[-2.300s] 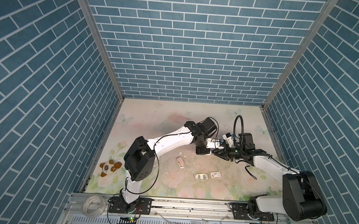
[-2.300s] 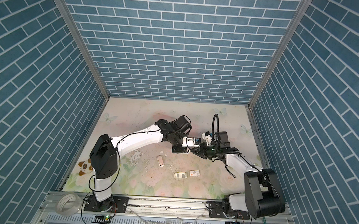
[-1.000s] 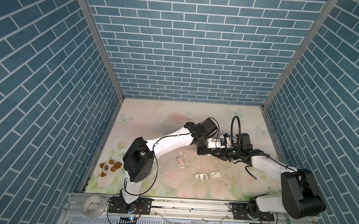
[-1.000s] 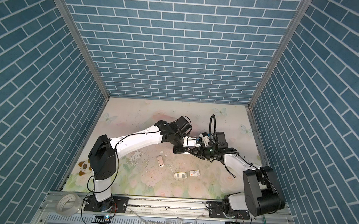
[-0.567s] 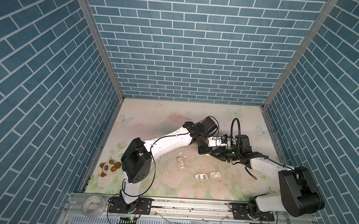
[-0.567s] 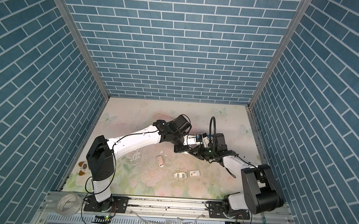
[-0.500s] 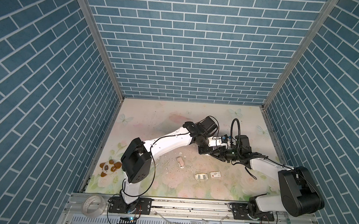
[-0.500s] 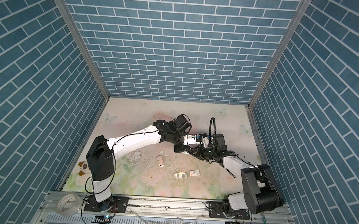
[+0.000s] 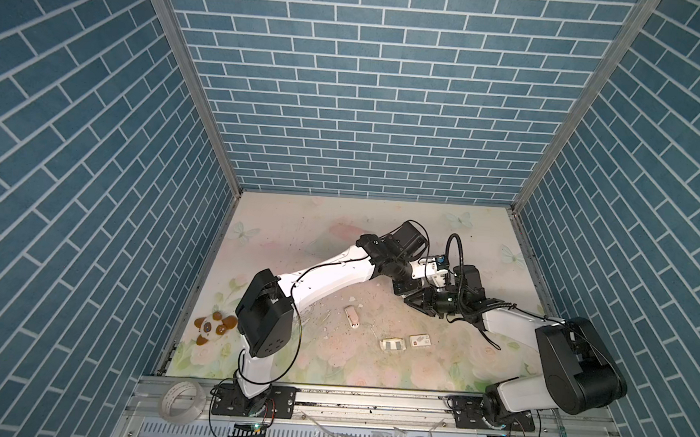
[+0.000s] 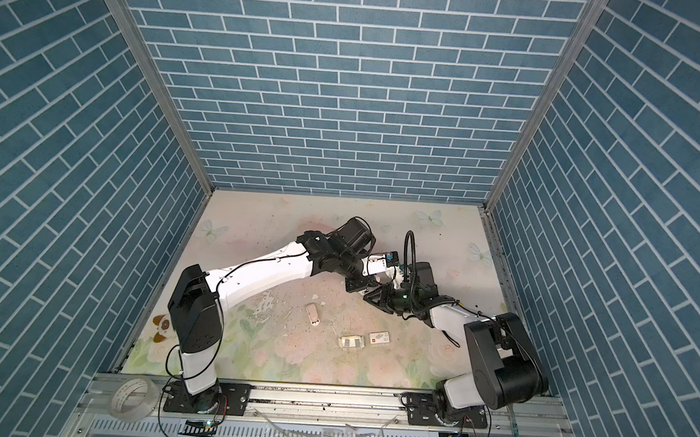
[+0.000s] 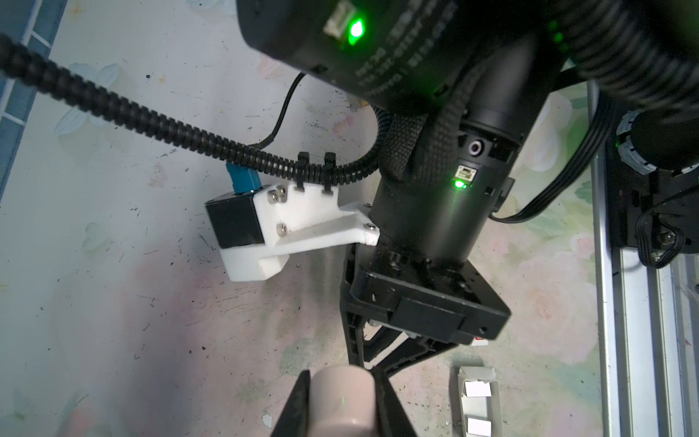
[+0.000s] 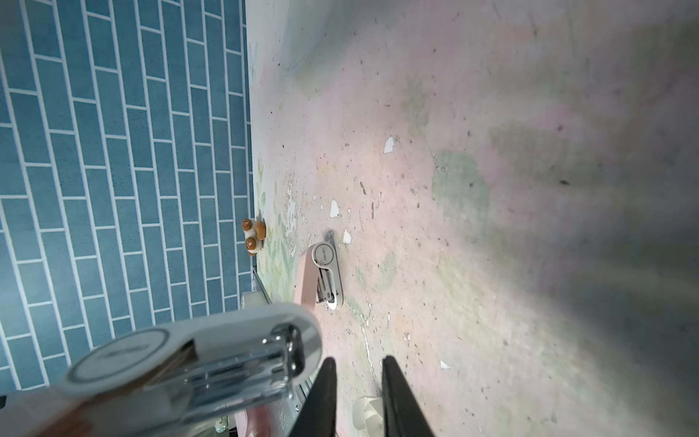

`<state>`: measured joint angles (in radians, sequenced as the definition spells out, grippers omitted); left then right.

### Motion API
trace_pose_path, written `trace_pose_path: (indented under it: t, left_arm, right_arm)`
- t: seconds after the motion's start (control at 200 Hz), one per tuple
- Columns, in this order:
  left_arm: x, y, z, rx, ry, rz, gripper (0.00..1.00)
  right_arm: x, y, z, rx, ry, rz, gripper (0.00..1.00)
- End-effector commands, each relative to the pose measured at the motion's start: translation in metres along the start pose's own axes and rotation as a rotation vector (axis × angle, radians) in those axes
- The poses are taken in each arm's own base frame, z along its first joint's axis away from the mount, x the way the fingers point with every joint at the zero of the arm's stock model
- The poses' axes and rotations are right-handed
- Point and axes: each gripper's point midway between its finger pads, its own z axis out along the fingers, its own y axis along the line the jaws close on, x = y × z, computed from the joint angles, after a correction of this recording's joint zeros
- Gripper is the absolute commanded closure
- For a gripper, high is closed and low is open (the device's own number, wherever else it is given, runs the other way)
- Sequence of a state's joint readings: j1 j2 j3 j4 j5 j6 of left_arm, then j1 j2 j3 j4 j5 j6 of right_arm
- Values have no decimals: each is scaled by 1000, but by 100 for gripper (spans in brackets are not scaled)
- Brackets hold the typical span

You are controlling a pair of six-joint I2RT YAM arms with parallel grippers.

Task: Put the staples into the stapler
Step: 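Pull the stapler top open with the right gripper while the left holds the base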

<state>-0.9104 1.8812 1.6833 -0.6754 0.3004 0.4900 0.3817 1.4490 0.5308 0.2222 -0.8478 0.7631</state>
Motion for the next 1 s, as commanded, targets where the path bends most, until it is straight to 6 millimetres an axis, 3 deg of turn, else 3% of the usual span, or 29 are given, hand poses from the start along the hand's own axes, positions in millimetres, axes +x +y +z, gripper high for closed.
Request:
trace_pose_path:
  t: [0.0,0.185,0.365,0.575,0.79,0.995]
  left_arm:
    - [-11,6,-15,-31,-34,5,100]
    - [1,15,-31,7,-50,-43,100]
    - [5,12,-51,145,-92,-123,100]
    - [-7,-7,-67,282,-145,-141,100]
    - [-28,-23,-83,440,-192,-182,100]
    - [-34,-25,-81,518,-195,-227,100]
  right_arm:
    - [1,-6,-4,45,-29,1,73]
    - [6,-7,-23,112,-98,-75,59]
    - [13,48,-47,-88,-186,-290,48]
    - [19,91,-71,-162,-215,-455,39]
    - [21,111,-79,-219,-232,-537,37]
    - [22,132,-86,-290,-232,-588,37]
